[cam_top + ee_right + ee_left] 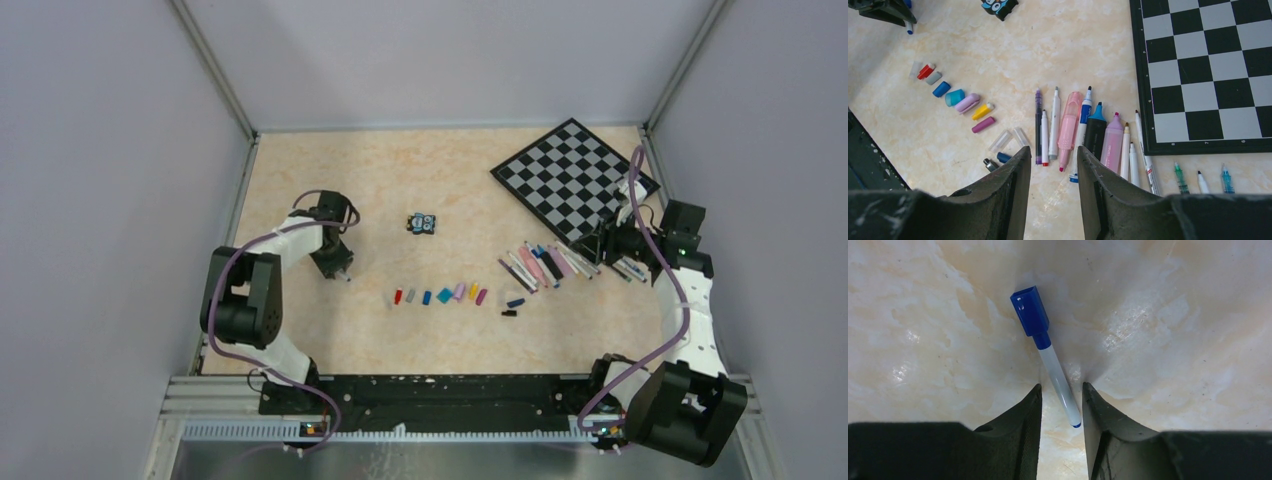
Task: Open the pen caps
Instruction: Pick up the pen from the center of the board.
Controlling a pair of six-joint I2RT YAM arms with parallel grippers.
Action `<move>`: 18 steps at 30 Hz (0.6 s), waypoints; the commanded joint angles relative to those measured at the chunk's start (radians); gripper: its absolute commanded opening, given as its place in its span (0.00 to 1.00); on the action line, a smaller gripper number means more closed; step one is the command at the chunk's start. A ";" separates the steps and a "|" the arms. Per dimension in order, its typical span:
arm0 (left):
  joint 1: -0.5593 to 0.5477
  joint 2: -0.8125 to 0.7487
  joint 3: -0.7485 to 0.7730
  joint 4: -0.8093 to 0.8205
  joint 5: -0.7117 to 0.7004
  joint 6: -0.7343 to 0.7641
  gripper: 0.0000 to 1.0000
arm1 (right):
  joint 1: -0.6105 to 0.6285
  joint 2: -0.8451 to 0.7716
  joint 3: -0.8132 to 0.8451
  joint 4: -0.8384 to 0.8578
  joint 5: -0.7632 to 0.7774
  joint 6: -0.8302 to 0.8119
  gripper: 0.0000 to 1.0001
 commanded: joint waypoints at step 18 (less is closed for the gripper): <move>0.004 -0.032 -0.097 0.069 0.013 0.009 0.02 | 0.004 -0.012 0.005 0.016 -0.028 -0.022 0.38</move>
